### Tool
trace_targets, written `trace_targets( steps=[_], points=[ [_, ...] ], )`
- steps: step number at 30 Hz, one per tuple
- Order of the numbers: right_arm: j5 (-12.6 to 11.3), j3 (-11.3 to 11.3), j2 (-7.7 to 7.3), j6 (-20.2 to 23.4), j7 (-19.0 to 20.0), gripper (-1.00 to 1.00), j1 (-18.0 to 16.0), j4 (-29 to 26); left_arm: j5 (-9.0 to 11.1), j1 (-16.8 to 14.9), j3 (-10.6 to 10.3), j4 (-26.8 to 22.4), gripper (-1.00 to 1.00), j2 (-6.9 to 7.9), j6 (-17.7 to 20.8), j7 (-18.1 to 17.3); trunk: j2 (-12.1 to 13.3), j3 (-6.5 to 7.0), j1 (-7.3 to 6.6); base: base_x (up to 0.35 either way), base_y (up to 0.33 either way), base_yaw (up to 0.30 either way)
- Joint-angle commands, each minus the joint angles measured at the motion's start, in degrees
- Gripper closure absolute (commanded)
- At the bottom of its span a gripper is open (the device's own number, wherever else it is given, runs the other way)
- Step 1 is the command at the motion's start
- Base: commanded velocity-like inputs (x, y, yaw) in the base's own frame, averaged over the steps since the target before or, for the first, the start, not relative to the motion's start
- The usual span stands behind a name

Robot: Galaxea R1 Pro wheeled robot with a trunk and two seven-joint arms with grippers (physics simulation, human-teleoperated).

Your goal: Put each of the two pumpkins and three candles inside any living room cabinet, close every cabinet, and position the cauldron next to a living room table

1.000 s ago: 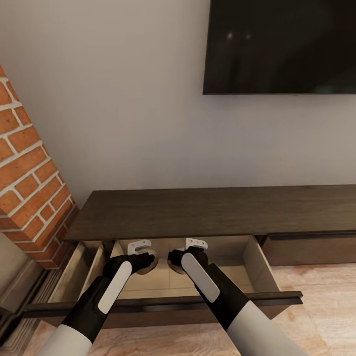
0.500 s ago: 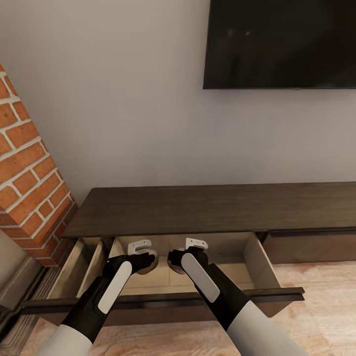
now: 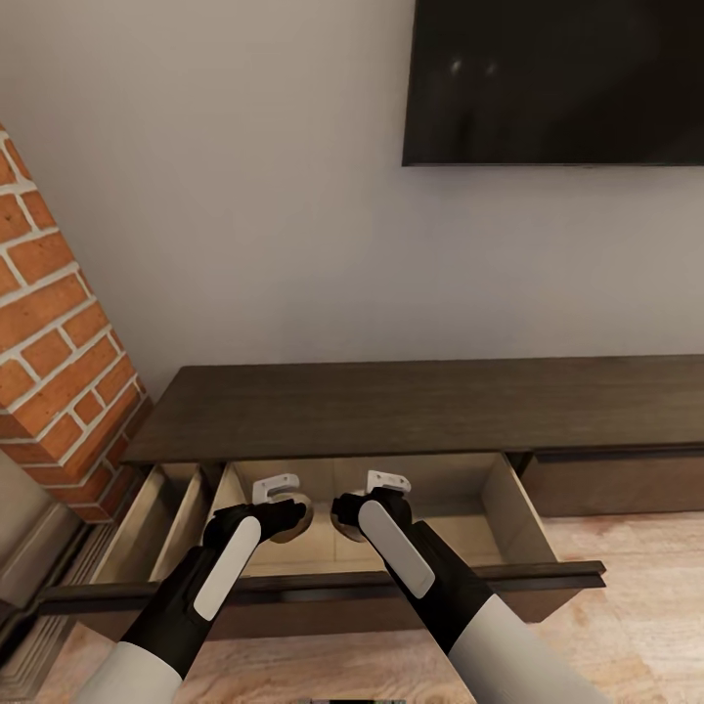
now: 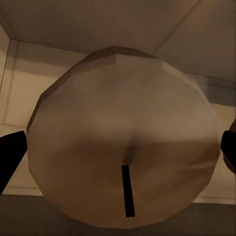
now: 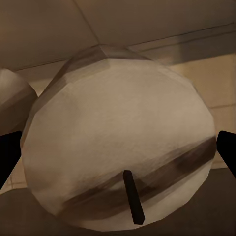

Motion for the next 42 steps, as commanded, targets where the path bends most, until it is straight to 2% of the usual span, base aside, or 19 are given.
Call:
trace_targets(
  steps=[1, 11, 14, 18, 21, 28, 37, 40, 42],
  points=[
    [-0.3, 0.1, 0.0, 0.1, -0.5, 1.0, -0.1, -0.1, 0.6, 0.0, -0.1, -0.1, 1.0, 0.01, 0.0, 0.6, -0.4, -0.23, 0.21, 0.0, 0.0, 0.0],
    [-0.3, 0.1, 0.0, 0.1, -0.5, 1.0, -0.1, -0.1, 0.6, 0.0, -0.1, -0.1, 1.0, 0.01, 0.0, 0.7, -2.0, -0.95, 1.09, 0.0, 0.0, 0.0],
    [-0.3, 0.1, 0.0, 0.1, -0.5, 1.0, -0.1, -0.1, 0.6, 0.0, -0.1, -0.1, 1.0, 0.01, 0.0, 0.7, -3.2, -1.49, 1.75, 0.0, 0.0, 0.0],
    [-0.3, 0.1, 0.0, 0.1, -0.5, 1.0, -0.1, -0.1, 0.6, 0.0, -0.1, -0.1, 1.0, 0.01, 0.0, 0.8, -3.2, -1.49, 1.75, 0.0, 0.0, 0.0],
    [-0.3, 0.1, 0.0, 0.1, -0.5, 1.0, -0.1, -0.1, 0.6, 0.0, -0.1, -0.1, 1.0, 0.01, 0.0, 0.8, -4.5, -2.03, 2.41, 0.0, 0.0, 0.0],
    [-0.3, 0.1, 0.0, 0.1, -0.5, 1.0, -0.1, -0.1, 0.7, 0.0, -0.1, -0.1, 1.0, 0.01, 0.0, 0.8, -4.5, -2.69, 2.48, 0.0, 0.0, 0.0],
    [-0.2, 0.1, 0.0, 0.1, -0.5, 1.0, -0.1, -0.1, 1.2, 0.0, 0.0, -0.3, 1.0, 0.04, 0.2, 0.7, -4.5, -2.69, 2.48, 0.0, 0.0, 0.0],
    [-0.2, 0.1, 0.0, 0.2, -0.9, 1.0, -0.1, -0.1, 1.3, 0.0, 0.1, -0.6, 1.0, 0.02, 1.7, 0.8, -4.5, -2.69, 2.48, 0.0, 0.0, 0.0],
    [-0.2, 0.1, 0.0, 0.3, -1.1, 1.0, -0.1, -0.1, 1.3, 0.0, 0.4, -0.7, 1.0, 0.02, 4.4, 0.9, -4.5, -2.69, 2.48, 0.0, 0.0, 0.0]
  ],
)
